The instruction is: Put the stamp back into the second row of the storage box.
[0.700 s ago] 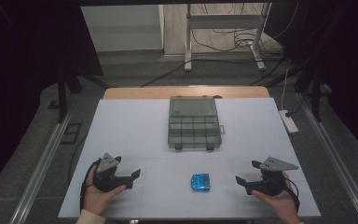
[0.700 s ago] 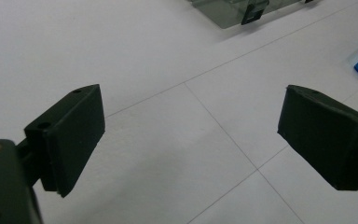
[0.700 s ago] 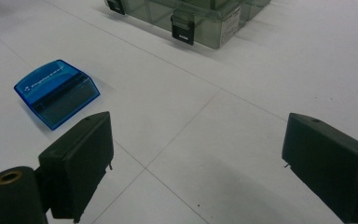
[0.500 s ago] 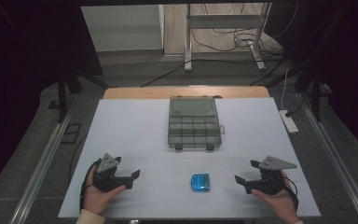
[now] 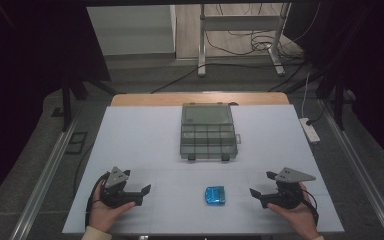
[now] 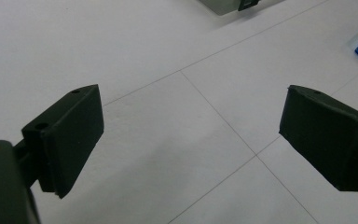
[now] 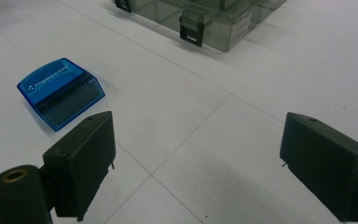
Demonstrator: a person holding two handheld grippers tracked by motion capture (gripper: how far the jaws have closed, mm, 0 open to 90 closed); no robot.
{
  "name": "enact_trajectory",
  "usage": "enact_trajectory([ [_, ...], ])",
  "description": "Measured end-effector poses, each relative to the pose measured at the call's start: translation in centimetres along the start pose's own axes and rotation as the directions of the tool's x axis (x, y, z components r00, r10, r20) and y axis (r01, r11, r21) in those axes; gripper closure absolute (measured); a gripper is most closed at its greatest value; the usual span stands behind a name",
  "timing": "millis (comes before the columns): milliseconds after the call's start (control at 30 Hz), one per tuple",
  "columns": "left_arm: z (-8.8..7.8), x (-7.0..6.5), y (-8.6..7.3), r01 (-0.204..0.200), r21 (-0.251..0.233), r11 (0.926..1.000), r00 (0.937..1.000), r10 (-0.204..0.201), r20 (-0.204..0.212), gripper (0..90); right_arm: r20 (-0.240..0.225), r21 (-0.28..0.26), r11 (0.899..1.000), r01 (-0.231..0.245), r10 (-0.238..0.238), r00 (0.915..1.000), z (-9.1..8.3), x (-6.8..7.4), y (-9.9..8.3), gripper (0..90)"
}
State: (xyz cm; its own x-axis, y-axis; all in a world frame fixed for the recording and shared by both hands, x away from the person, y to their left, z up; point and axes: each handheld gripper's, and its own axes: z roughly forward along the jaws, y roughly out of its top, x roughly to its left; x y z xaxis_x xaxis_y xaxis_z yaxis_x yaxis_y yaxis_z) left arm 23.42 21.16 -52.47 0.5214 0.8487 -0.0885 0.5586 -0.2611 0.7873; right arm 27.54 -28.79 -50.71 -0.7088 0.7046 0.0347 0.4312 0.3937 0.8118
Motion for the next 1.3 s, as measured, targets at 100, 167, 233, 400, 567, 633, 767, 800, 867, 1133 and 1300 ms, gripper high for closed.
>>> enact_trajectory([
  [100,-0.1,-0.2,-0.1,-0.008,-0.001,1.0,1.0,0.008,0.001,7.3,-0.006,-0.005,1.0,-0.016,0.016,0.9999,0.1,-0.2,0.0,10.7],
  [167,-0.3,-0.3,-0.2,-0.015,-0.002,0.9999,0.9999,0.015,-0.005,7.3,-0.013,-0.01,1.0,-0.025,0.025,0.9996,0.3,-0.4,0.1,10.7],
  [233,-0.3,-0.2,-0.2,-0.014,-0.006,0.9999,0.9999,0.014,-0.006,7.5,-0.016,-0.007,1.0,-0.026,0.026,0.9995,0.4,-0.5,0.1,10.7],
  [400,0.1,-0.3,0.0,-0.022,0.002,0.9997,0.9997,0.022,0.003,7.6,-0.012,-0.009,1.0,-0.022,0.022,0.9997,0.2,-0.4,0.0,11.0],
  [567,0.3,-0.4,0.1,-0.028,0.002,0.9996,0.9996,0.028,0.003,7.6,-0.009,-0.004,1.0,-0.028,0.028,0.9996,0.4,-0.6,0.1,11.1],
  [633,0.3,-0.3,0.1,-0.026,0.0,0.9997,0.9997,0.026,0.002,7.8,-0.012,0.001,0.999,-0.032,0.032,0.9994,0.6,-0.7,0.1,11.3],
  [767,0.5,-0.2,0.2,-0.027,0.008,0.9996,0.9996,0.027,0.003,7.8,-0.013,0.002,1.0,-0.029,0.029,0.9995,0.7,-0.8,0.2,11.6],
  [800,0.6,-0.2,0.2,-0.028,0.009,0.9996,0.9996,0.028,0.003,7.8,-0.01,0.007,1.0,-0.026,0.026,0.9996,0.7,-0.7,0.2,11.7],
  [867,0.6,-0.2,0.2,-0.029,0.01,0.9995,0.9996,0.029,0.004,7.9,-0.017,-0.001,1.0,-0.028,0.028,0.9995,0.7,-0.7,0.4,11.6],
  [1133,0.4,-0.3,0.1,-0.041,0.007,0.9991,0.9991,0.041,0.009,8.3,-0.066,-0.027,1.0,0.005,-0.006,0.9978,0.2,-0.2,2.7,11.2],
  [1300,0.3,-0.3,0.1,-0.038,0.008,0.9992,0.9993,0.038,0.004,8.3,-0.092,-0.024,0.999,0.043,-0.045,0.9948,0.7,0.4,4.1,11.5],
])
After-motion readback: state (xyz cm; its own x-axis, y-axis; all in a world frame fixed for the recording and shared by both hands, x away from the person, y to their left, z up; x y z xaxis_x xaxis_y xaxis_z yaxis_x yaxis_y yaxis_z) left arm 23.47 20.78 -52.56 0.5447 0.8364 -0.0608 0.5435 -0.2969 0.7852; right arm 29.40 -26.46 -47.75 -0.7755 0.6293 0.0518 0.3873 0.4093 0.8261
